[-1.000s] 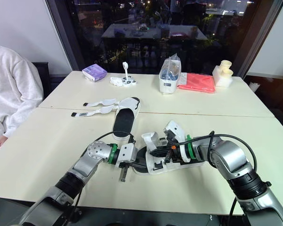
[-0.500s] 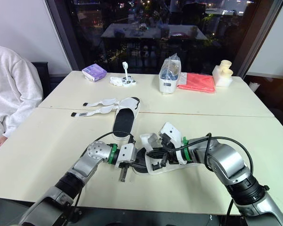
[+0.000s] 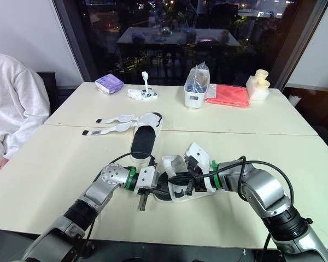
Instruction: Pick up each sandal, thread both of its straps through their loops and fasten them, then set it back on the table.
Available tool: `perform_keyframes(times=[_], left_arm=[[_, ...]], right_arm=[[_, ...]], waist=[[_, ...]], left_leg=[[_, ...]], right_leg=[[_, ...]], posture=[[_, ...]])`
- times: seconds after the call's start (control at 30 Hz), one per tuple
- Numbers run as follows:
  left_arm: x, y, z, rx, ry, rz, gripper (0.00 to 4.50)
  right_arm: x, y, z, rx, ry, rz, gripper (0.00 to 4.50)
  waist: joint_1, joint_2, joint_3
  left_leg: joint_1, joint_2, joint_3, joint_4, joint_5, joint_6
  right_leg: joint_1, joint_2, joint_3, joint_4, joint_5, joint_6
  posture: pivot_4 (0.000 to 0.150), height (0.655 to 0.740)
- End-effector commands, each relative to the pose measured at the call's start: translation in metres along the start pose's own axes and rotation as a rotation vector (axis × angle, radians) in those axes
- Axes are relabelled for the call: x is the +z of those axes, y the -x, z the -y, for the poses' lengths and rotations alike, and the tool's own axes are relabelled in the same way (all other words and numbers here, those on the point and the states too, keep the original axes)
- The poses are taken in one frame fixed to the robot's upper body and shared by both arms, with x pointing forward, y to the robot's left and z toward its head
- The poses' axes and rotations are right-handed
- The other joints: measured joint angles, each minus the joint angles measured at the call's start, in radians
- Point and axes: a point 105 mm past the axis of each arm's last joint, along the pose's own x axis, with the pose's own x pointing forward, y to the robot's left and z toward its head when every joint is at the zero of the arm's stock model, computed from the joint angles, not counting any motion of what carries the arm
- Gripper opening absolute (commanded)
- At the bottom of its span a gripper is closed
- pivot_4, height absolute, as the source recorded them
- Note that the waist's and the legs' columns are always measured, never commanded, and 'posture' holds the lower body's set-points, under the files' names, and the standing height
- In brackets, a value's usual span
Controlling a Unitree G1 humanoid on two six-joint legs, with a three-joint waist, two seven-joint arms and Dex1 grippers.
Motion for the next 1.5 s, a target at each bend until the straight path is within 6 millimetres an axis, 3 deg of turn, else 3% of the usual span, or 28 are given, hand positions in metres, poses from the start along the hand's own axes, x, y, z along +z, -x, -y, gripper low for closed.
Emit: perform_keyframes(times=[0.03, 0.3, 0.63, 1.07, 1.5], left_arm=[[-0.032, -0.009, 0.030, -0.114, 0.095, -0.106, 0.00], [-0.031, -0.009, 0.030, -0.109, 0.094, -0.105, 0.00], [-0.032, -0.010, 0.030, -0.107, 0.097, -0.103, 0.00], [-0.031, -0.011, 0.029, -0.108, 0.093, -0.103, 0.00], [-0.031, -0.012, 0.030, -0.109, 0.092, -0.100, 0.00]], right_arm=[[0.013, 0.005, 0.005, -0.021, 0.053, 0.039, 0.06], [0.008, 0.006, 0.013, -0.029, 0.065, -0.002, 0.06], [-0.004, 0.004, -0.002, 0.041, 0.040, -0.061, 0.06], [0.005, 0.001, -0.005, 0.049, 0.042, -0.007, 0.06], [-0.021, 0.005, -0.008, 0.072, 0.095, -0.137, 0.06]], waist=[[0.000, 0.000, 0.000], [0.000, 0.000, 0.000], [0.000, 0.000, 0.000], [0.000, 0.000, 0.000], [0.001, 0.000, 0.000]], left_leg=[[0.000, 0.000, 0.000, 0.000, 0.000, 0.000], [0.000, 0.000, 0.000, 0.000, 0.000, 0.000], [0.000, 0.000, 0.000, 0.000, 0.000, 0.000], [0.000, 0.000, 0.000, 0.000, 0.000, 0.000], [0.000, 0.000, 0.000, 0.000, 0.000, 0.000]], right_leg=[[0.000, 0.000, 0.000, 0.000, 0.000, 0.000], [0.000, 0.000, 0.000, 0.000, 0.000, 0.000], [0.000, 0.000, 0.000, 0.000, 0.000, 0.000], [0.000, 0.000, 0.000, -0.001, 0.000, 0.000], [0.000, 0.000, 0.000, -0.001, 0.000, 0.000]], posture=[[0.150, 0.7400], [0.150, 0.7400], [0.150, 0.7400], [0.150, 0.7400], [0.150, 0.7400]])
